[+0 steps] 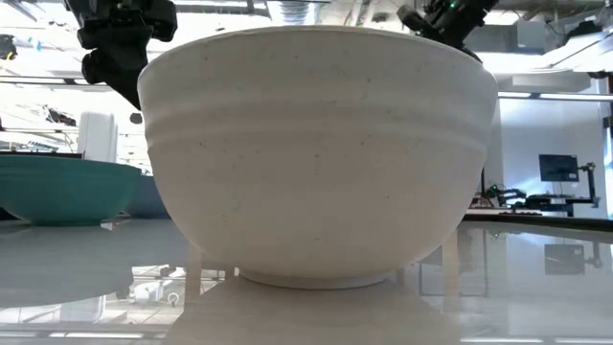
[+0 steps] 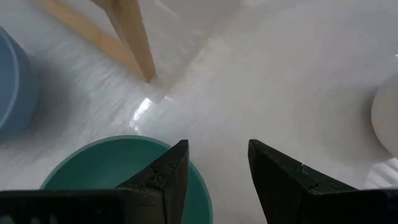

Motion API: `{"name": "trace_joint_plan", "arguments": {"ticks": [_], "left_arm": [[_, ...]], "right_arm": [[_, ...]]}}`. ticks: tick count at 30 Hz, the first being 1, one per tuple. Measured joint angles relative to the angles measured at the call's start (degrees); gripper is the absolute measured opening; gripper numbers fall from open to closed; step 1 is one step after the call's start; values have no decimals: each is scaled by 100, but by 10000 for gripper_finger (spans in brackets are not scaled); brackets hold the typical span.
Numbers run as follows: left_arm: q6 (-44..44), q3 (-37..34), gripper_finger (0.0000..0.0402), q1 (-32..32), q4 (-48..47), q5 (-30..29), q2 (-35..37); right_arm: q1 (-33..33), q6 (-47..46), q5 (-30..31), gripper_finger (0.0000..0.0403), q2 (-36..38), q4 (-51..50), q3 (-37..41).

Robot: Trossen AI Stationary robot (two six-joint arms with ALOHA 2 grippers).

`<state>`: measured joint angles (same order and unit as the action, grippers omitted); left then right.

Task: Place and stack bowls onto a shelf
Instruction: Stack the small green bowl on top of the small pink bowl on the shelf, then put the large blue bowl on the shelf

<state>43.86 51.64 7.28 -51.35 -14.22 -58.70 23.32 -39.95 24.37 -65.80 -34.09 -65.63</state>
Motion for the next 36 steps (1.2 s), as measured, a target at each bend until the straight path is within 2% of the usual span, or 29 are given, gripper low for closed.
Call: {"name": "trace_joint_plan", "arguments": {"ticks": [8, 15, 21, 24, 27, 32, 36], "left_arm": [[102, 0, 151, -179, 32, 35, 0], [312, 0, 151, -221, 20, 2, 0], [555, 232, 151, -835, -404, -123, -2], [220, 586, 151, -1464, -832, -468, -2], [-419, 825, 151, -2373, -1110, -682, 4], [-1262, 708, 151, -4263, -1277, -281, -128], [-1278, 602, 151, -5459, -1166, -55, -375]], "right_arm": [[345, 253, -51, 99, -18, -44, 0], [388, 391, -72, 136, -6, 66, 0], [123, 517, -369, 160, 182, 426, 0], [-2, 555, -370, 161, 329, 598, 0], [-62, 554, -375, 158, 491, 652, 0], [-82, 551, -419, 158, 717, 470, 0], [-118, 548, -493, 157, 887, 100, 0]]}}
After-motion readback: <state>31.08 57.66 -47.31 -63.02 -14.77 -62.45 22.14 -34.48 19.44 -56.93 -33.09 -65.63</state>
